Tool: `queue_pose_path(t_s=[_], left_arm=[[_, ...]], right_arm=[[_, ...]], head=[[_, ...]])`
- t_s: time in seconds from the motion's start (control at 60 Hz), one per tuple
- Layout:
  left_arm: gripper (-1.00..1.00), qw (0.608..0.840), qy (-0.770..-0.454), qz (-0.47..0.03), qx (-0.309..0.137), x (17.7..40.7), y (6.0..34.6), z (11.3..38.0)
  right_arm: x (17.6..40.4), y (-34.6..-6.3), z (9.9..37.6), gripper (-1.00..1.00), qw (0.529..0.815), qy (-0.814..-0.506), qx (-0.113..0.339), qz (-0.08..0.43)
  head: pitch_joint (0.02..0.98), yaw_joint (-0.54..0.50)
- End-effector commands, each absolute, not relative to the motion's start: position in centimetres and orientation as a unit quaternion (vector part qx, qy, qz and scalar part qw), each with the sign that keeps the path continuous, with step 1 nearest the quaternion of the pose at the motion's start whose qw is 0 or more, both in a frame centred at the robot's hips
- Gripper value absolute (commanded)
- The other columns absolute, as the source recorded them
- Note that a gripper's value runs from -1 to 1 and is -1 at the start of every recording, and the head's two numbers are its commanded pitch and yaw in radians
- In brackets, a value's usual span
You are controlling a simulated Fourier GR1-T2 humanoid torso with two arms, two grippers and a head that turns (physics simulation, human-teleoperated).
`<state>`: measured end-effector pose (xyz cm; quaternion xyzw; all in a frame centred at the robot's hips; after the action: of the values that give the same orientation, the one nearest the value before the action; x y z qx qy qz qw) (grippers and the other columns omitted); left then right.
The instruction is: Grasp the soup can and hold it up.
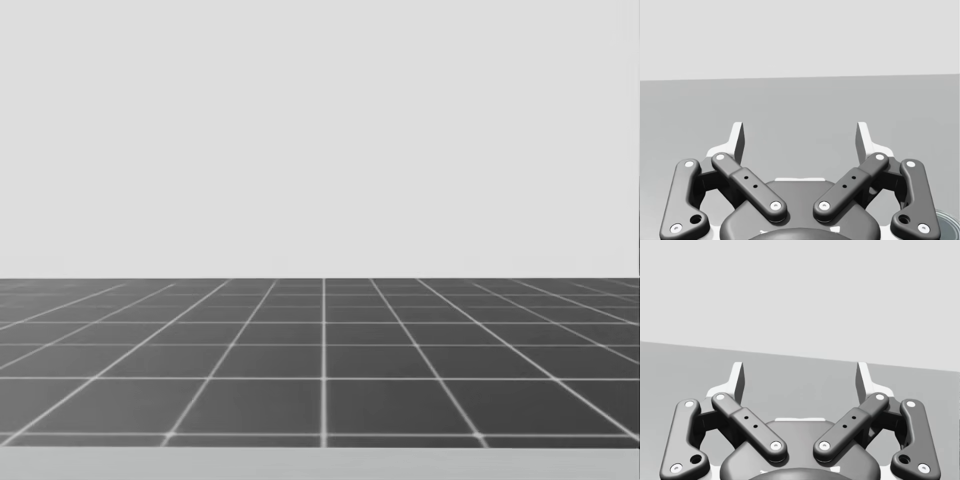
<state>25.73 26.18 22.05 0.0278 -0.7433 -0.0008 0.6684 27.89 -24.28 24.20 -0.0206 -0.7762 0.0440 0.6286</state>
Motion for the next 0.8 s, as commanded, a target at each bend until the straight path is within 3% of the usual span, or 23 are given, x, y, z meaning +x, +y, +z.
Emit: queue_pose_path(t_s=[0.017, 0.267, 0.533, 0.8], left_arm=[[-1.0, 0.668, -0.743, 0.0, 0.028, 25.72, 26.23, 22.04], [-1.0, 0.667, -0.744, -0.001, 0.032, 25.73, 26.27, 21.98], [-1.0, 0.667, -0.744, -0.005, 0.039, 25.85, 26.31, 21.85], [-1.0, 0.664, -0.746, -0.015, 0.045, 25.85, 26.15, 21.75]], right_arm=[[27.78, -24.22, 24.06, -1.0, 0.623, -0.781, -0.023, 0.033], [28.17, -24.47, 24.03, -1.0, 0.635, -0.771, 0.0, 0.043], [28.45, -24.42, 23.79, -1.0, 0.636, -0.77, -0.014, 0.05], [28.65, -24.36, 23.61, -1.0, 0.636, -0.769, -0.032, 0.051]], head=[[0.067, 0.01], [0.208, 0.02], [0.495, 0.01], [0.668, -0.15]])
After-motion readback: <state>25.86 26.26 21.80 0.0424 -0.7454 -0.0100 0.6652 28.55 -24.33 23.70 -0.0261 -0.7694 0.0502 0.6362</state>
